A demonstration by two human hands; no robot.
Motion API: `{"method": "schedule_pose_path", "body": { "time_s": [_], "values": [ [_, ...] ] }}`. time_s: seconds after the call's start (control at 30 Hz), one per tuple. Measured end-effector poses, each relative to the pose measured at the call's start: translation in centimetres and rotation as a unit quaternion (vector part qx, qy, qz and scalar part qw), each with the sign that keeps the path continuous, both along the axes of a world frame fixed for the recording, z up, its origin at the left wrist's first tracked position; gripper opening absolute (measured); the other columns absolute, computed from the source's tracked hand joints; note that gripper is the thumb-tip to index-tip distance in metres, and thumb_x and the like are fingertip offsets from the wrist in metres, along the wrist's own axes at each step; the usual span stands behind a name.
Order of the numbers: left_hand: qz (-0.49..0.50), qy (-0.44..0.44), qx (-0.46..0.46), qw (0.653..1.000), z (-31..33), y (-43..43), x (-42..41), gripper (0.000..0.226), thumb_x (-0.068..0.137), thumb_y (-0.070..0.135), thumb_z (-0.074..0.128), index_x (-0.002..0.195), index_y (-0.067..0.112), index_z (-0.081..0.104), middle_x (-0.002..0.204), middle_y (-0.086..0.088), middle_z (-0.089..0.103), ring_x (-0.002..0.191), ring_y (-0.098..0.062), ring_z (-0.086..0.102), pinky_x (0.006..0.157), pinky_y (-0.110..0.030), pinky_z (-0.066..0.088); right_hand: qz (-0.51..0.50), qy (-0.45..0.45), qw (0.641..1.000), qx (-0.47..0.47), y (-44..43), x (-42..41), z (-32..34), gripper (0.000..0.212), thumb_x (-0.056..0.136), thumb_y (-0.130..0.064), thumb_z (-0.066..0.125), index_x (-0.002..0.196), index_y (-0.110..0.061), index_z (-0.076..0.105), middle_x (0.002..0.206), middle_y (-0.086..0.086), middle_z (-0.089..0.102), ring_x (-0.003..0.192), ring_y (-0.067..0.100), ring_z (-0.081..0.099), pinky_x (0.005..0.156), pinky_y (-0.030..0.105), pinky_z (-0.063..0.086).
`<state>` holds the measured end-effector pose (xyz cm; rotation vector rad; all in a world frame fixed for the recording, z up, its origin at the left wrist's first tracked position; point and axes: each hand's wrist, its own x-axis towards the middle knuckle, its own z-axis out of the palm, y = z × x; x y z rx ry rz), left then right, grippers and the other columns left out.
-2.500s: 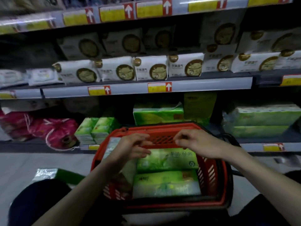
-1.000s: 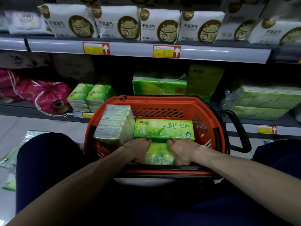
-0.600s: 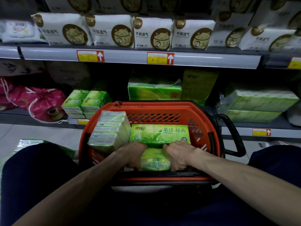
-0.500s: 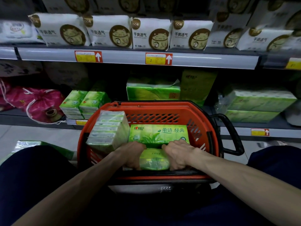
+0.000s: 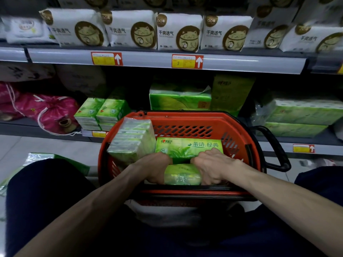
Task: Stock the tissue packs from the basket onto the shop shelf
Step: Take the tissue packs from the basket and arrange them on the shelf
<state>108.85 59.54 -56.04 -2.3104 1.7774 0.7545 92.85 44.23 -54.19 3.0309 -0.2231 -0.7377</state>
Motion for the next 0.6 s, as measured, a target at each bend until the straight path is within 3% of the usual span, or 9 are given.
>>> {"method": "schedule_pose_path", "body": {
  "time_s": [0.07, 0.13, 0.23, 0.3, 0.37, 0.47, 0.6],
  "values": [
    [0.002, -0.005, -0.003, 1.000, 0.6, 0.4, -0.2, 0.049, 0.064, 0.031, 0.078, 0.111, 0.021, 0.070, 0.098, -0.001, 0.074, 0.092, -0.025, 0.072, 0.073, -0.039, 0.062, 0.003, 0.001, 1.000, -0.002, 0.3, -0.3, 1.1, 0.022, 0.076, -0.024, 0.080, 0.094, -0.014, 0.073, 0.060, -0.002, 0.061, 0.067, 0.022, 0.067, 0.070, 0.031, 0.046],
    [0.005, -0.014, -0.021, 1.000, 1.6, 1.0, -0.4, 0.067, 0.060, 0.041, 0.083, 0.122, 0.023, 0.068, 0.111, 0.000, 0.072, 0.103, -0.023, 0.068, 0.082, -0.039, 0.060, -0.010, 0.006, 1.000, -0.009, 0.3, -0.6, 2.7, 0.033, 0.071, -0.029, 0.086, 0.098, -0.015, 0.072, 0.059, -0.001, 0.063, 0.068, 0.020, 0.065, 0.066, 0.030, 0.042],
    [0.024, -0.010, -0.085, 0.996, 4.3, 1.4, 0.0, 0.090, 0.053, 0.050, 0.082, 0.137, 0.025, 0.060, 0.128, 0.002, 0.067, 0.113, -0.021, 0.064, 0.091, -0.036, 0.057, -0.052, 0.008, 0.999, -0.001, -0.1, -0.9, 6.3, 0.075, 0.065, -0.052, 0.090, 0.131, -0.022, 0.068, 0.055, -0.005, 0.067, 0.063, 0.008, 0.066, 0.064, 0.029, 0.046],
    [0.035, 0.006, -0.107, 0.994, 6.2, 1.5, 0.4, 0.092, 0.051, 0.047, 0.082, 0.138, 0.025, 0.060, 0.131, 0.003, 0.066, 0.114, -0.021, 0.064, 0.093, -0.036, 0.056, -0.065, 0.005, 0.998, -0.001, -0.3, -1.2, 8.2, 0.094, 0.064, -0.060, 0.087, 0.147, -0.028, 0.056, 0.071, -0.005, 0.070, 0.080, 0.016, 0.070, 0.077, 0.035, 0.056],
    [0.027, 0.015, -0.096, 0.995, 7.4, 1.6, 0.7, 0.092, 0.054, 0.044, 0.085, 0.139, 0.024, 0.060, 0.135, 0.002, 0.064, 0.118, -0.020, 0.061, 0.097, -0.033, 0.053, -0.069, 0.010, 0.998, 0.006, -0.2, -1.3, 9.3, 0.101, 0.063, -0.063, 0.086, 0.152, -0.029, 0.052, 0.091, -0.004, 0.071, 0.096, 0.025, 0.070, 0.087, 0.038, 0.058],
    [0.029, 0.046, -0.093, 0.994, 8.7, 1.8, 1.2, 0.085, 0.060, 0.036, 0.090, 0.139, 0.024, 0.062, 0.134, 0.007, 0.064, 0.113, -0.009, 0.058, 0.092, -0.024, 0.047, -0.076, 0.013, 0.997, 0.028, -0.1, -1.2, 10.3, 0.105, 0.063, -0.064, 0.088, 0.154, -0.030, 0.049, 0.084, -0.009, 0.064, 0.100, 0.025, 0.069, 0.090, 0.041, 0.058],
    [0.049, 0.091, -0.168, 0.980, 10.7, 2.2, 2.9, 0.087, 0.062, 0.037, 0.093, 0.141, 0.038, 0.058, 0.132, 0.022, 0.060, 0.119, -0.002, 0.056, 0.102, -0.027, 0.048, -0.106, -0.040, 0.990, 0.079, -2.0, -1.3, 11.9, 0.095, 0.060, -0.063, 0.090, 0.145, -0.033, 0.059, 0.095, 0.000, 0.073, 0.089, 0.019, 0.069, 0.074, 0.033, 0.060]
  ]
}}
